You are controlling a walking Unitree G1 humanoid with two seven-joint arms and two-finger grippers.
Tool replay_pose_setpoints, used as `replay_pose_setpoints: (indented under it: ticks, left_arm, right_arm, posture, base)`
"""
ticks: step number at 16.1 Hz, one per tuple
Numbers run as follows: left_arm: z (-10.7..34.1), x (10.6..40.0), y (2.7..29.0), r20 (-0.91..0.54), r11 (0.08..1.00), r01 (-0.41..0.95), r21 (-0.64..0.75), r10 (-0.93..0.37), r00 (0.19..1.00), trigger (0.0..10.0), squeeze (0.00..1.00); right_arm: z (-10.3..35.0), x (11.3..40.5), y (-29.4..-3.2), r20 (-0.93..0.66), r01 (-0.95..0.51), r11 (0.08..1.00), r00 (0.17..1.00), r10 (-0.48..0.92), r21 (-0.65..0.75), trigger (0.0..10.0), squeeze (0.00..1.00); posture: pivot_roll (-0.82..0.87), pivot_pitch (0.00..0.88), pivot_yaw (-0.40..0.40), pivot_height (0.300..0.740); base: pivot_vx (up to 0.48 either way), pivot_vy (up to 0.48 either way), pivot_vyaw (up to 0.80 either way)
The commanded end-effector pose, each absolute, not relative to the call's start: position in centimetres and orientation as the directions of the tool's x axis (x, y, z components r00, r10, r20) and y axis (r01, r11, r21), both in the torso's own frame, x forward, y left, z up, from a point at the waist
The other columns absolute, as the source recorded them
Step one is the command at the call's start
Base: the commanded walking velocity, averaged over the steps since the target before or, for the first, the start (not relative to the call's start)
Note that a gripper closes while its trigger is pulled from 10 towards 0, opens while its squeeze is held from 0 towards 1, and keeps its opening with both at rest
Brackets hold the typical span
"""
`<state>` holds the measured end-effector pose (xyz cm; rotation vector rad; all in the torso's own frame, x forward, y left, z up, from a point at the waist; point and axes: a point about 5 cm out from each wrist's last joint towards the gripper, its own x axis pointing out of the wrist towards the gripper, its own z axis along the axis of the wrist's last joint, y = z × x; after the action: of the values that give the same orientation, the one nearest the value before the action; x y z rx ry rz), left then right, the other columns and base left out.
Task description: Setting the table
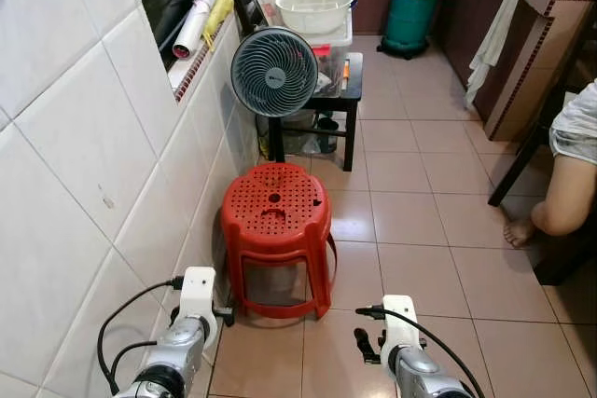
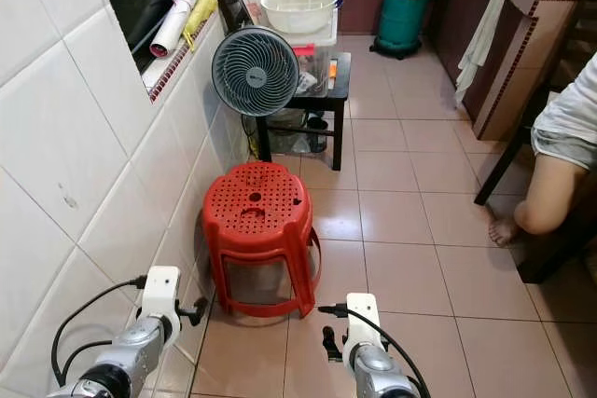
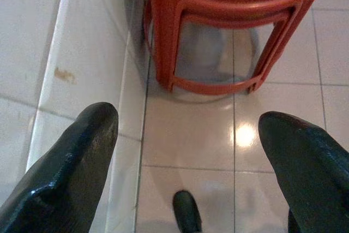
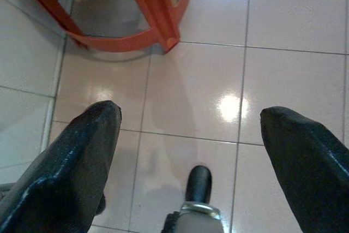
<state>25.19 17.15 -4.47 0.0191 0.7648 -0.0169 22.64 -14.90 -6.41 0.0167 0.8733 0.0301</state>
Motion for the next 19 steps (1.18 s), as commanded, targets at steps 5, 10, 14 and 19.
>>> replay_pose_setpoints:
  ticks: [5, 10, 14, 19]
  left_arm:
    - [-4.4, 25.1, 17.9, -0.683, 1.0, 0.008, 0.016, 0.005, 0.73, 10.0, 0.0]
    - [0.4, 28.3, 19.0, -0.358, 0.993, 0.068, -0.095, -0.098, 0.928, 10.0, 0.0]
    - [2.8, 26.7, 19.9, -0.231, 0.986, 0.128, -0.109, -0.15, 0.961, 10.0, 0.0]
    - [4.0, 22.4, 20.7, -0.213, 0.985, 0.062, -0.158, -0.096, 0.972, 10.0, 0.0]
  right_arm:
    - [-5.6, 23.8, -15.5, -0.73, -0.001, 0.999, 0.683, 0.027, 0.036, 10.0, 0.0]
    - [-0.4, 28.6, -17.8, -0.465, -0.015, 0.996, 0.884, 0.052, 0.083, 10.0, 0.0]
    - [3.1, 27.5, -18.3, -0.276, -0.069, 0.998, 0.959, 0.064, -0.008, 10.0, 0.0]
    - [6.5, 23.4, -19.7, -0.203, -0.025, 1.0, 0.979, 0.021, -0.013, 10.0, 0.0]
  posture:
    - [-0.17, 0.0, 0.058, 0.74]
    - [-0.17, 0.0, 0.054, 0.74]
    - [-0.18, 0.0, 0.061, 0.74]
    - [-0.19, 0.0, 0.074, 0.74]
  base:
    - [0.0, 0.0, 0.0]
    - [0.0, 0.0, 0.0]
    - [0.0, 0.0, 0.0]
    - [0.0, 0.0, 0.0]
